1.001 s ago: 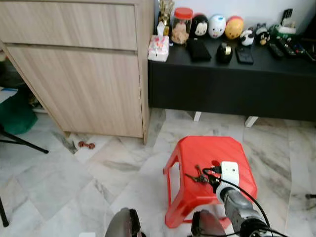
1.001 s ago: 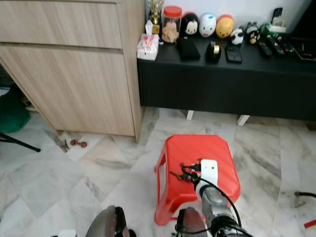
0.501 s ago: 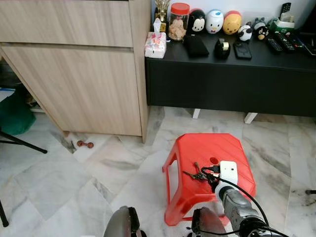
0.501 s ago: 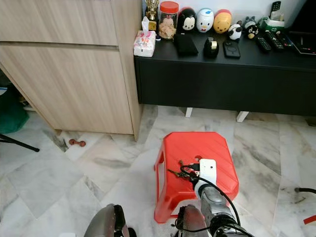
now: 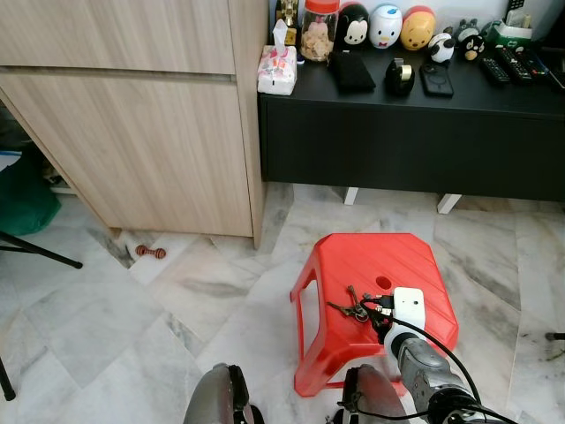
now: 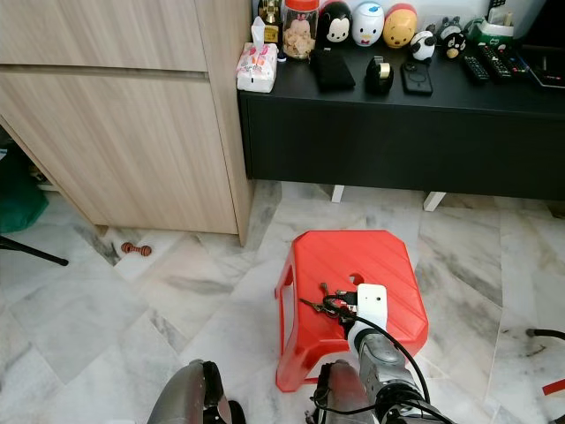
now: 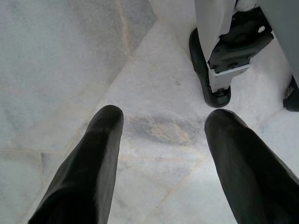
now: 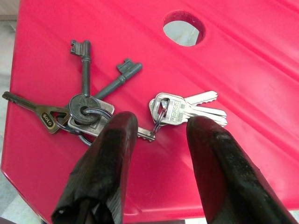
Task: Hang keys on a hook
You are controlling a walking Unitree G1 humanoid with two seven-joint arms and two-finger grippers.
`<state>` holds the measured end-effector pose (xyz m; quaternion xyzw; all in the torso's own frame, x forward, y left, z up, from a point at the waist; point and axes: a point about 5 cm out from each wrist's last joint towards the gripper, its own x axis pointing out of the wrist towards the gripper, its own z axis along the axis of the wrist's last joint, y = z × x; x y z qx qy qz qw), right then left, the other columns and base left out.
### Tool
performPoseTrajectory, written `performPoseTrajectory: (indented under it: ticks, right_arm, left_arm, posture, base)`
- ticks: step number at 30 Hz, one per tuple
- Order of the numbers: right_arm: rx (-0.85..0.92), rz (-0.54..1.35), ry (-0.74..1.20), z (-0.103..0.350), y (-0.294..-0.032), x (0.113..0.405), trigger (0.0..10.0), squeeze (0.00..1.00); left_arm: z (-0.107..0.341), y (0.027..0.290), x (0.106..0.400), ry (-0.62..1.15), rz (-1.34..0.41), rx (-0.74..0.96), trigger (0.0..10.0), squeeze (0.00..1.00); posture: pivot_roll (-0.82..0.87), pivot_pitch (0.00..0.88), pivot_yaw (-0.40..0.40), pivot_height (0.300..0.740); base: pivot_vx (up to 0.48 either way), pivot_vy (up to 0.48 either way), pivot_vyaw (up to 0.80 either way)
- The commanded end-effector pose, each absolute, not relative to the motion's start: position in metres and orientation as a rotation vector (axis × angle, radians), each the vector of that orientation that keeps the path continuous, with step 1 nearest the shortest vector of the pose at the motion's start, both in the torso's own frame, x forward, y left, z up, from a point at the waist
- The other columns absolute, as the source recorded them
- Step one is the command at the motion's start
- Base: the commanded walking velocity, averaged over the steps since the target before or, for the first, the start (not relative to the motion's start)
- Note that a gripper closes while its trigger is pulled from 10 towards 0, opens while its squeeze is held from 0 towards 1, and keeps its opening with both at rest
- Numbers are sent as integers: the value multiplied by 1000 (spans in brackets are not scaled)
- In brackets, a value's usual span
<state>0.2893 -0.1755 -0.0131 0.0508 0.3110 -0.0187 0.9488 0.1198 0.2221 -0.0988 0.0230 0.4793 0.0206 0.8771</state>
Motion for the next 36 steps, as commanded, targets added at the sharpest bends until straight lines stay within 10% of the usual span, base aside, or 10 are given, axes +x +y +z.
performPoseTrajectory:
  ticks: [1,4,5,10,14,17,18,21,22,36]
  right_arm:
    - [110,-40,646,-16,-175,286,10000,0]
    - [111,-41,643,-16,-176,287,8314,0]
    - [109,-42,642,-16,-176,287,4039,0]
    - [106,-47,639,-15,-178,288,7725,0]
    - [108,-43,630,-13,-178,289,0,0]
    - [108,-43,630,-13,-178,289,0,0]
    - [107,-43,630,-13,-177,290,2627,0]
    - [105,-44,631,-13,-177,290,4745,0]
    - [103,-44,632,-13,-178,290,10000,0]
    - [97,-41,637,-13,-178,289,10000,0]
  left_arm:
    - [-104,217,105,1050,9,56,10000,0]
    - [-105,216,103,1051,7,56,10000,0]
    - [-105,216,102,1052,6,57,10000,0]
    - [-105,215,101,1052,3,57,10000,0]
    - [-105,215,100,1050,2,57,10000,0]
    - [-105,215,100,1049,2,58,10000,0]
    - [-105,215,100,1049,2,57,10000,0]
    - [-105,215,100,1048,1,58,10000,0]
    - [-105,215,100,1048,0,58,10000,0]
    - [-106,212,99,1050,-6,57,10000,0]
  posture:
    - [87,192,-23,605]
    - [89,196,-23,605]
    - [89,200,-22,605]
    - [91,206,-23,605]
    - [92,208,-24,605]
    - [93,210,-25,605]
    - [94,210,-25,605]
    - [94,210,-25,605]
    - [94,211,-25,605]
    - [94,216,-26,605]
  base:
    - [0,0,0]
    - [0,0,0]
    - [0,0,0]
    - [0,0,0]
    - [0,0,0]
    - [0,0,0]
    - [0,0,0]
    - [0,0,0]
    - [0,0,0]
    - [0,0,0]
